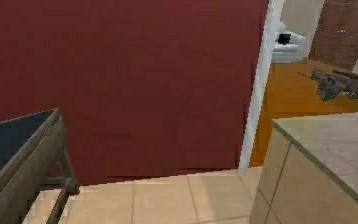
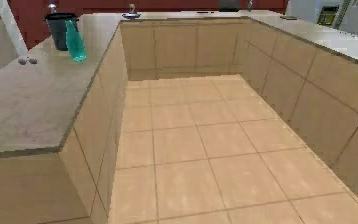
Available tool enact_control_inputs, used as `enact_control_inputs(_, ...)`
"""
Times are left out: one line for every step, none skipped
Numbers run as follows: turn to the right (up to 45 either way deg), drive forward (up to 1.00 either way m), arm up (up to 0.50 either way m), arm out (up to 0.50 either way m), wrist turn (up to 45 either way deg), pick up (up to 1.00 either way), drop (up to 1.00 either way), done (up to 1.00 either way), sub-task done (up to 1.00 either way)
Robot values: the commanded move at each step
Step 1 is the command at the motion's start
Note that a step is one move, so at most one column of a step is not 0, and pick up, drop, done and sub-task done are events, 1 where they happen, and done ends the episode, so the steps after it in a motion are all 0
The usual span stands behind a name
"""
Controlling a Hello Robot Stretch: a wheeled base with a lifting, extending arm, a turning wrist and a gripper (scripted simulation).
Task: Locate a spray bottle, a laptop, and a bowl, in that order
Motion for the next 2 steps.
enact_control_inputs(0.0, 0.9, 0.0, 0.0, 0.0, 0.0, 0.0, 0.0, 0.0)
enact_control_inputs(45.0, 0.0, 0.0, 0.0, 0.0, 0.0, 0.0, 0.0, 0.0)
